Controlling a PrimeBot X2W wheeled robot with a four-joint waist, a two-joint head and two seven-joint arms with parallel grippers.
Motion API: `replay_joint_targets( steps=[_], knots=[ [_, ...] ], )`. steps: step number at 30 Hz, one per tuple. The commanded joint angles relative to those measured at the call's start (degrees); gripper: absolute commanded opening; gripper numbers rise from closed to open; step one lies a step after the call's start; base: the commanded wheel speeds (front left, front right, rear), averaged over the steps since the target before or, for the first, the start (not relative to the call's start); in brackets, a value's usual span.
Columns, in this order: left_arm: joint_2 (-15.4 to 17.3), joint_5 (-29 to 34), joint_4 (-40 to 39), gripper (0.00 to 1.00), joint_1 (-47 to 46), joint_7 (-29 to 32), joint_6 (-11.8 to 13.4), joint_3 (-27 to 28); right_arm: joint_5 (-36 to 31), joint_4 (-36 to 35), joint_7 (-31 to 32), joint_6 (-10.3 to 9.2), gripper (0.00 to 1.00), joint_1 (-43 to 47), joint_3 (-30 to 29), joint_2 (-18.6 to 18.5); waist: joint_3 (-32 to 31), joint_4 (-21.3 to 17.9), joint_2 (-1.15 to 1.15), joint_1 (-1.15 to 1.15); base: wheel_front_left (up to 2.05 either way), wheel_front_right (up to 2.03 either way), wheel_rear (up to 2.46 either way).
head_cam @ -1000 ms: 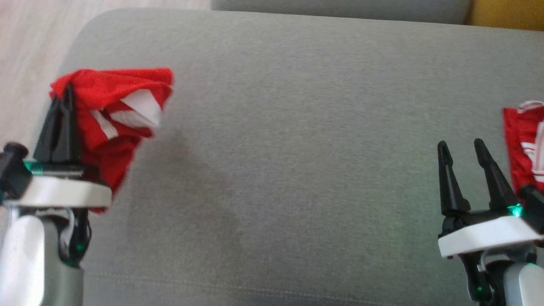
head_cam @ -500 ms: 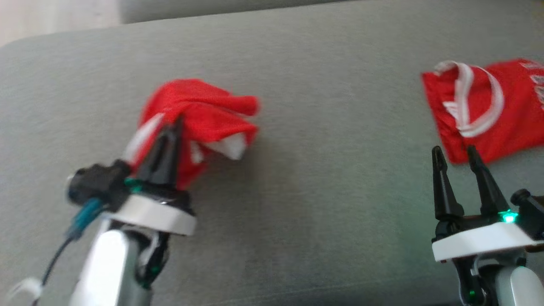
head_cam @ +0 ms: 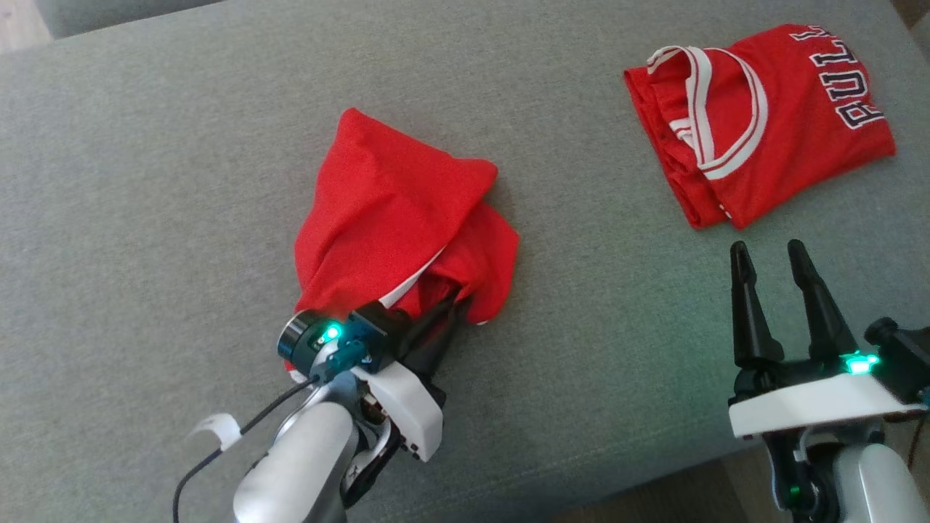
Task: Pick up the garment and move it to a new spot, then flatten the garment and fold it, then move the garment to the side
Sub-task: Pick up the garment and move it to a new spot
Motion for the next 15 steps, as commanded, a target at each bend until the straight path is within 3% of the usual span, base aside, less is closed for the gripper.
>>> replay_joint_targets(
  steps=[1, 8, 15],
  knots=[
    [0.6, -0.2, -1.5, 1.00, -2.8, -0.7, 0.1, 1.5, 0.4, -1.7, -0.7, -0.05, 1.00, -1.3, 1.0, -0.3, -0.1, 0.3, 0.00, 0.00, 0.00, 0.00, 0.00],
    [0.3, -2.5, -2.0, 1.00, -1.4, -3.7, 0.4, 0.2, -0.8, -1.7, 0.0, -0.05, 1.00, -1.1, 0.4, -0.3, -2.8, 4.1, 0.00, 0.00, 0.00, 0.00, 0.00],
    [0.8, -4.2, -9.7, 1.00, 3.1, -5.1, 5.2, 5.8, -2.3, -2.9, 1.8, -0.05, 1.00, -0.3, -0.3, -0.3, -6.3, 9.1, 0.00, 0.00, 0.00, 0.00, 0.00]
  ],
)
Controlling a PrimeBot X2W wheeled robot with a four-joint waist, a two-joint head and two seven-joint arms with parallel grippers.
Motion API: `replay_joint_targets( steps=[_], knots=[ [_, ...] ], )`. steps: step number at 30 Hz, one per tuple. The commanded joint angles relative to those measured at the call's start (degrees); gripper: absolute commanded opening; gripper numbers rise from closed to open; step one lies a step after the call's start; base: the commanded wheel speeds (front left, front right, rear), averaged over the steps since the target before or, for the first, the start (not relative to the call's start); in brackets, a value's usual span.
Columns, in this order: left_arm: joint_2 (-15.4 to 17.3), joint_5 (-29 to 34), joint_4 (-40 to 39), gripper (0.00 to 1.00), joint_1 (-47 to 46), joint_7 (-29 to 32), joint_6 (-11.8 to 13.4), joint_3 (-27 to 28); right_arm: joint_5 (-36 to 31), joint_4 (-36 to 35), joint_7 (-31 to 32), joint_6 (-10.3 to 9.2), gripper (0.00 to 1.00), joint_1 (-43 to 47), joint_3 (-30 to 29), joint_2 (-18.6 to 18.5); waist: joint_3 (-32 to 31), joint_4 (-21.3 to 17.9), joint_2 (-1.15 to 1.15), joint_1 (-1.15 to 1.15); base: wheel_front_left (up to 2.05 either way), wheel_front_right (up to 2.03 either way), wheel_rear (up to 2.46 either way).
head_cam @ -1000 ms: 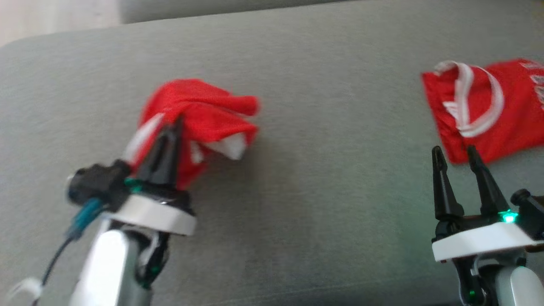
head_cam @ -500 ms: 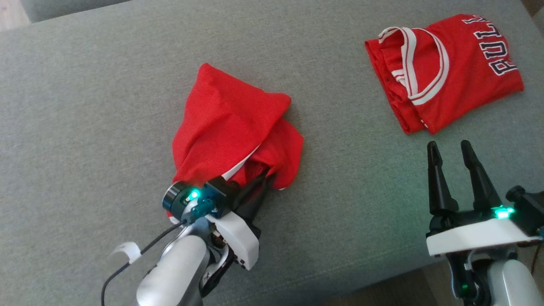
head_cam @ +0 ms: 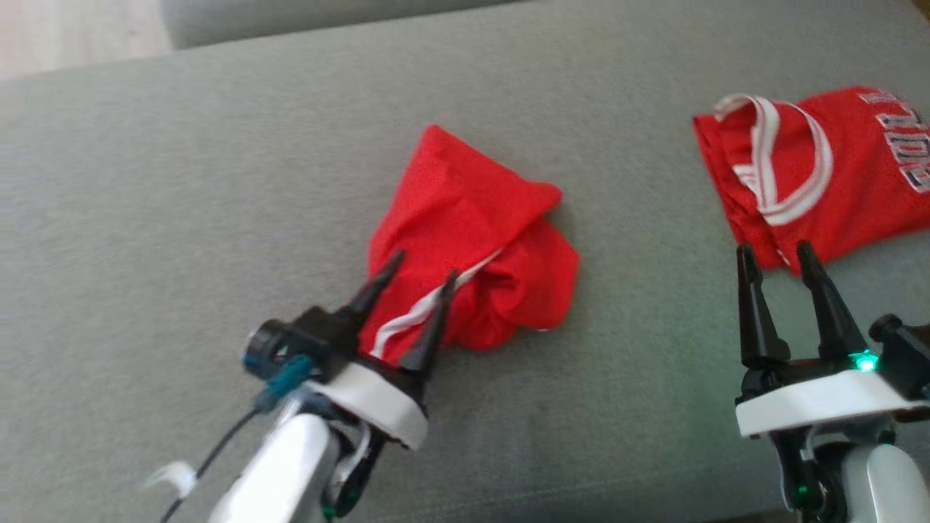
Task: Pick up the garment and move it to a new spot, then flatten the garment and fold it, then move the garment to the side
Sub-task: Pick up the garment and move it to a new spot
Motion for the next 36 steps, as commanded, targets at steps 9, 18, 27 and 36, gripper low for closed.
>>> replay_joint_targets(
  steps=[9, 18, 27, 36],
  knots=[
    [3.0, -1.7, -9.5, 1.00, 4.9, -0.7, 7.5, 15.0, -2.1, -3.6, 2.4, -0.05, 1.00, 1.0, 1.1, -0.3, -5.2, 7.5, 0.00, 0.00, 0.00, 0.00, 0.00],
    [5.9, -1.6, -10.9, 1.00, 11.7, -0.8, 7.6, 21.1, -3.4, -4.0, 3.9, -0.05, 1.00, 2.1, 1.4, -0.3, -7.6, 9.6, 0.00, 0.00, 0.00, 0.00, 0.00],
    [6.7, -0.6, -12.4, 1.00, 17.1, -0.4, 8.6, 20.5, -5.2, -3.9, 5.3, -0.05, 1.00, 4.1, 2.1, -0.3, -9.8, 8.6, 0.00, 0.00, 0.00, 0.00, 0.00],
    [7.6, -0.1, -14.2, 1.00, 19.5, 1.1, 9.6, 19.8, -5.7, -4.5, 5.7, -0.05, 1.00, 6.0, 1.3, -0.3, -11.2, 8.3, 0.00, 0.00, 0.00, 0.00, 0.00]
  ],
)
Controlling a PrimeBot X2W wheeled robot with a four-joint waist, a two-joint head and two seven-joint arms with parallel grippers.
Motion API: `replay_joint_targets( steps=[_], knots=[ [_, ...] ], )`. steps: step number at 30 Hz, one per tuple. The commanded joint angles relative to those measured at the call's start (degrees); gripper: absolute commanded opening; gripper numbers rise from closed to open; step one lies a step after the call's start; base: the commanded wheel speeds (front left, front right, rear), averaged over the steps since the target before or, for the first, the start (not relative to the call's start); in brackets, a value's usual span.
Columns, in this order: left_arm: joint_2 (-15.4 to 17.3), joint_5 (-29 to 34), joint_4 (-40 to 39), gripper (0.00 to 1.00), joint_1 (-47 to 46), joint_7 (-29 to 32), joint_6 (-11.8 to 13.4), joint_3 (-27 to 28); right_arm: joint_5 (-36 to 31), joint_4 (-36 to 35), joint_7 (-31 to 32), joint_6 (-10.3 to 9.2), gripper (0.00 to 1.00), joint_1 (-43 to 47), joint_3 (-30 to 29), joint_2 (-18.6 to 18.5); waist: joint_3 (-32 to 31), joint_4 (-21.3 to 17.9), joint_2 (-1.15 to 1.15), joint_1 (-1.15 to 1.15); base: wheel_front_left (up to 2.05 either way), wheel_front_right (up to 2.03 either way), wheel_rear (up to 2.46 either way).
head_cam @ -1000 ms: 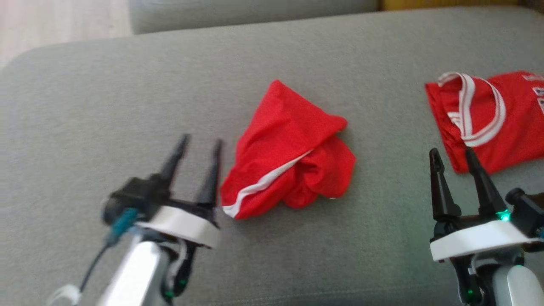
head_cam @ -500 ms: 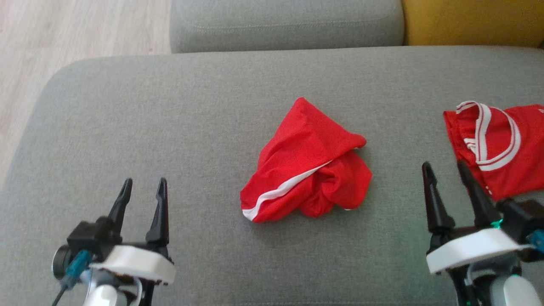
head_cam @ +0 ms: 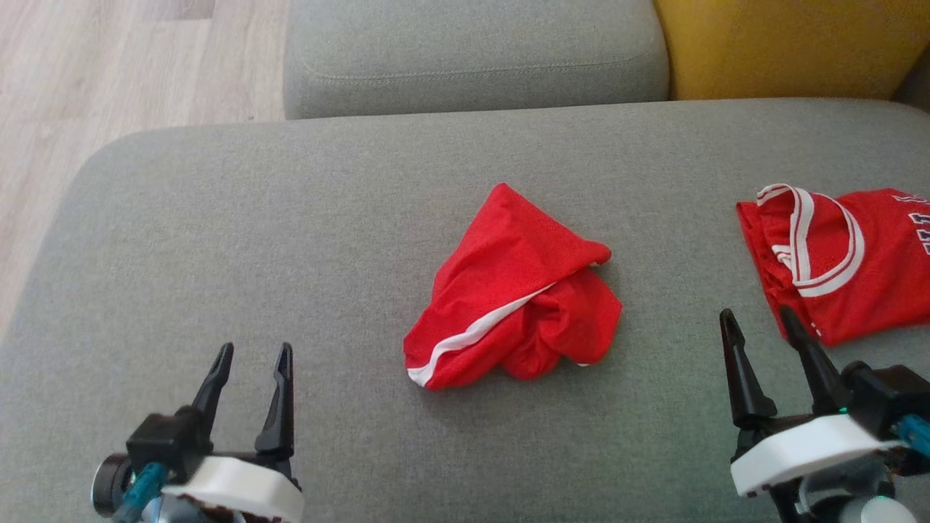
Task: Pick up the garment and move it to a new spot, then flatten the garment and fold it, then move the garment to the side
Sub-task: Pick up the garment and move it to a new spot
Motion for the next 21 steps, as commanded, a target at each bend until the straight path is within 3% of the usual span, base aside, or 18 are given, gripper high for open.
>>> replay_joint_targets(
  steps=[1, 21],
  knots=[
    [1.4, 0.3, -2.1, 1.00, -1.6, 0.0, 0.3, 2.2, -0.3, -2.3, 0.1, -0.05, 1.00, -1.3, 1.2, -0.3, -0.1, -0.1, 0.00, 0.00, 0.00, 0.00, 0.00],
    [2.0, 0.0, -3.1, 1.00, -1.1, 0.5, 1.1, 1.7, 0.4, -2.8, 0.4, -0.05, 1.00, -1.0, 0.9, -0.3, 0.2, 0.0, 0.00, 0.00, 0.00, 0.00, 0.00]
  ],
)
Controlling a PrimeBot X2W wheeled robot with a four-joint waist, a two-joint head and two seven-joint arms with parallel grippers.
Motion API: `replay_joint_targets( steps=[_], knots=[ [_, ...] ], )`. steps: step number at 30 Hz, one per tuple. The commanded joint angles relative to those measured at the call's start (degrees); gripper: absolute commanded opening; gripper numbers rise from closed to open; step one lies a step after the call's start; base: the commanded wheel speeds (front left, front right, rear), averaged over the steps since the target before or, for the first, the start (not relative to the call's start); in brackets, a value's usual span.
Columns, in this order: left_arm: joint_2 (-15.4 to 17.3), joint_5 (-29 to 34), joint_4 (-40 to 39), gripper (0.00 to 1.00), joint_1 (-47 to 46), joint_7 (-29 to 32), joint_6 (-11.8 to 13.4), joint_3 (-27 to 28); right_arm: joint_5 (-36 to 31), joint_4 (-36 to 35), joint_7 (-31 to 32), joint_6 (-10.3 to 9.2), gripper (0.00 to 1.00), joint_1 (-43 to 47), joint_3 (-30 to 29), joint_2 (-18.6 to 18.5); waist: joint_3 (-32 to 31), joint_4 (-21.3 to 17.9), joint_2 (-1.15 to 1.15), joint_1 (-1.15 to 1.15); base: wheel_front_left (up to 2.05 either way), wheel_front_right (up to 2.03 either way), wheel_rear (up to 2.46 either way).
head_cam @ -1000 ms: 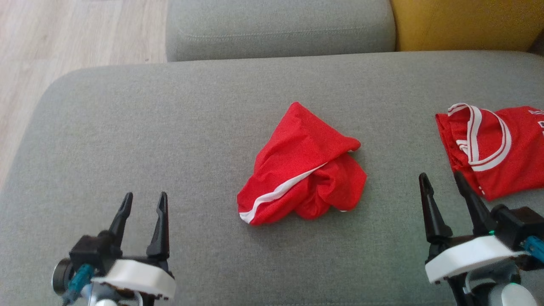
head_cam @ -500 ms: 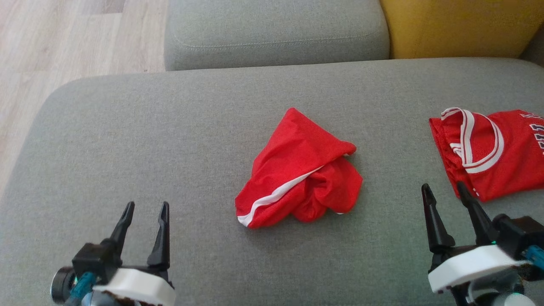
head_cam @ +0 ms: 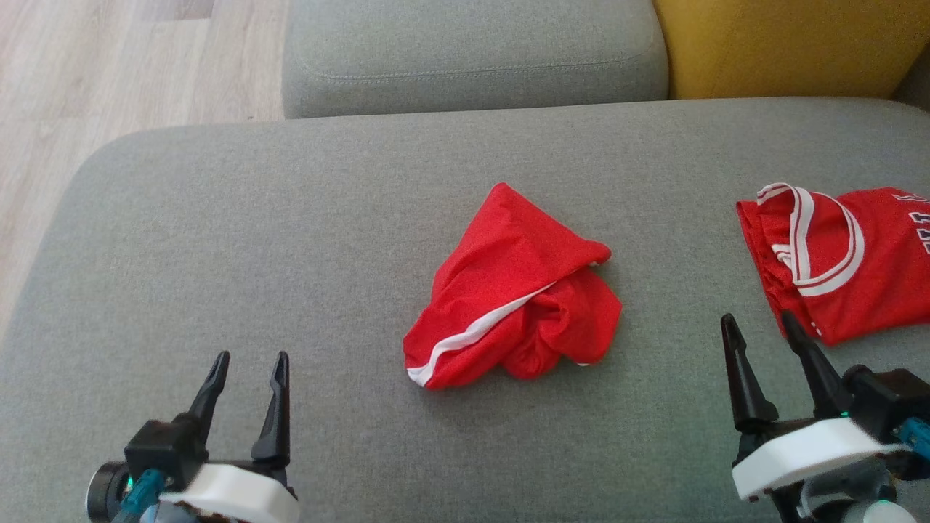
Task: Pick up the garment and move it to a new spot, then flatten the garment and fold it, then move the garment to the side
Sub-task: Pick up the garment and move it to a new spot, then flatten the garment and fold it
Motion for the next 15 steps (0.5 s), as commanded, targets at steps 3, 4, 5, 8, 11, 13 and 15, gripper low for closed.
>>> replay_joint_targets(
  steps=[3, 4, 5, 8, 11, 13, 15],
  knots=[
    [1.0, -0.2, -2.1, 1.00, -2.4, -0.2, 0.3, 1.7, 0.4, -2.4, -0.1, -0.05, 1.00, -1.7, 1.2, -0.3, 0.1, 0.1, 0.00, 0.00, 0.00, 0.00, 0.00],
    [1.1, -0.2, -2.1, 1.00, -2.4, -0.2, 0.3, 1.7, 0.5, -2.4, -0.1, -0.05, 1.00, -1.7, 1.2, -0.3, 0.2, 0.1, 0.00, 0.00, 0.00, 0.00, 0.00],
    [1.1, -0.3, -2.0, 1.00, -2.5, -0.1, 0.4, 1.7, 0.5, -2.4, -0.1, -0.05, 1.00, -1.8, 1.1, -0.3, 0.2, 0.1, 0.00, 0.00, 0.00, 0.00, 0.00],
    [1.1, -0.3, -2.0, 1.00, -2.7, -0.1, 0.5, 1.6, 0.6, -2.4, -0.1, -0.05, 1.00, -1.9, 1.1, -0.3, 0.4, 0.2, 0.00, 0.00, 0.00, 0.00, 0.00],
    [1.1, -0.4, -2.0, 1.00, -2.8, -0.1, 0.6, 1.5, 0.6, -2.4, -0.1, -0.05, 1.00, -1.9, 1.0, -0.3, 0.6, 0.3, 0.00, 0.00, 0.00, 0.00, 0.00],
    [1.1, -0.5, -2.0, 1.00, -2.9, -0.2, 0.6, 1.5, 0.6, -2.3, -0.1, -0.05, 1.00, -1.9, 1.0, -0.3, 0.7, 0.3, 0.00, 0.00, 0.00, 0.00, 0.00],
    [1.2, -0.5, -2.0, 1.00, -3.0, -0.2, 0.6, 1.5, 0.6, -2.1, -0.1, -0.05, 1.00, -2.1, 0.8, -0.3, 0.8, 0.4, 0.00, 0.00, 0.00, 0.00, 0.00]
  ],
)
